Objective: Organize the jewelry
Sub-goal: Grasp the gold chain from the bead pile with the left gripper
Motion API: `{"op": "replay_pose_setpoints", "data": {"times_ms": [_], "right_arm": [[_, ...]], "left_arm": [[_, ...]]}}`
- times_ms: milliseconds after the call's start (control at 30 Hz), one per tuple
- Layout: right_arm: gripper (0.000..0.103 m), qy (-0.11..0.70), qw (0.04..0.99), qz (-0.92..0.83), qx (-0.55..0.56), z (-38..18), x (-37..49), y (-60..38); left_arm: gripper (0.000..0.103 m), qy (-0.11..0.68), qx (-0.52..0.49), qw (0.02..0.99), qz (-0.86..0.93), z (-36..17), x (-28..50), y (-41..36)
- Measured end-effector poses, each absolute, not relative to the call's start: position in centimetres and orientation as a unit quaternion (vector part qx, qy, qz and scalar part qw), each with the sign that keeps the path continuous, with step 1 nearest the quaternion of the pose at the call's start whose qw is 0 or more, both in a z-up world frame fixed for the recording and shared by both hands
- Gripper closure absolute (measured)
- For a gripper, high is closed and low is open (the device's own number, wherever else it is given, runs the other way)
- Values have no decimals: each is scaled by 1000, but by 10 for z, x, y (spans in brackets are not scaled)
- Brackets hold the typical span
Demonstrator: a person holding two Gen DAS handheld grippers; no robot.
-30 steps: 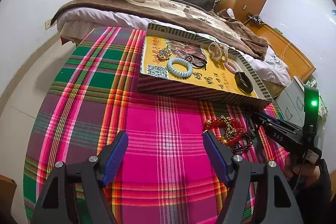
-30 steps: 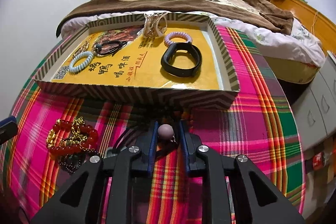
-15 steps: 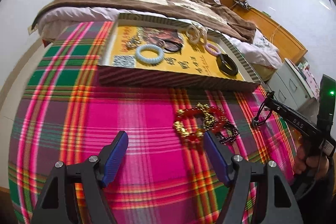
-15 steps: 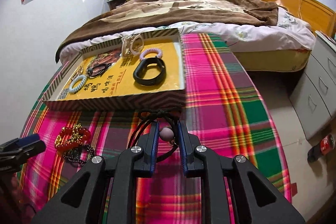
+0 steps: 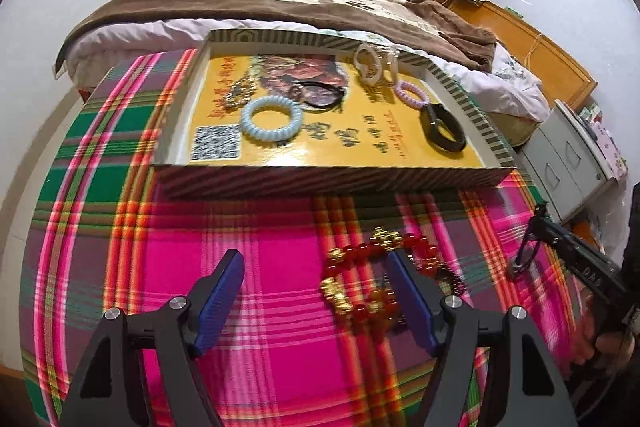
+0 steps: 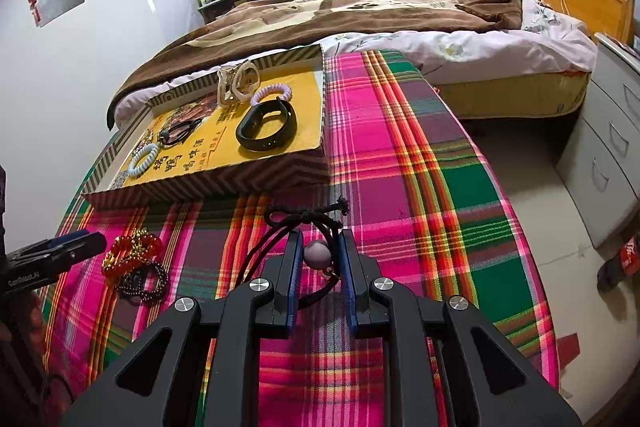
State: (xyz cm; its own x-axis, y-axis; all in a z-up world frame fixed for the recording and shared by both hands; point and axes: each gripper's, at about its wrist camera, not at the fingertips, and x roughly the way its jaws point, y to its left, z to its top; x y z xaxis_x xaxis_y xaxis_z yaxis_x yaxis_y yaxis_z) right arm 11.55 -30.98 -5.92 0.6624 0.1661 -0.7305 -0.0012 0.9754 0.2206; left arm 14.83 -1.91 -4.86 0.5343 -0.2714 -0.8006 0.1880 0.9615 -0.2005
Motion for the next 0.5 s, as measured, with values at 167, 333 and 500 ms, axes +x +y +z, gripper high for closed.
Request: {"op": "replay_pose_setpoints", "data": {"times_ms": [167,333,500], "right_arm": [[85,410,905,52,107,-63,116,-311],[85,409,904,55,112,-64,115,-314],[85,409,903,61,117,-66,115,-314]], "left_arm": [[30,463,-12,875,-136,-47,151,-44],[39,474,7,870,-133,-53,155,-62],[57,482,21,868,-114,-59,155,-70]]}}
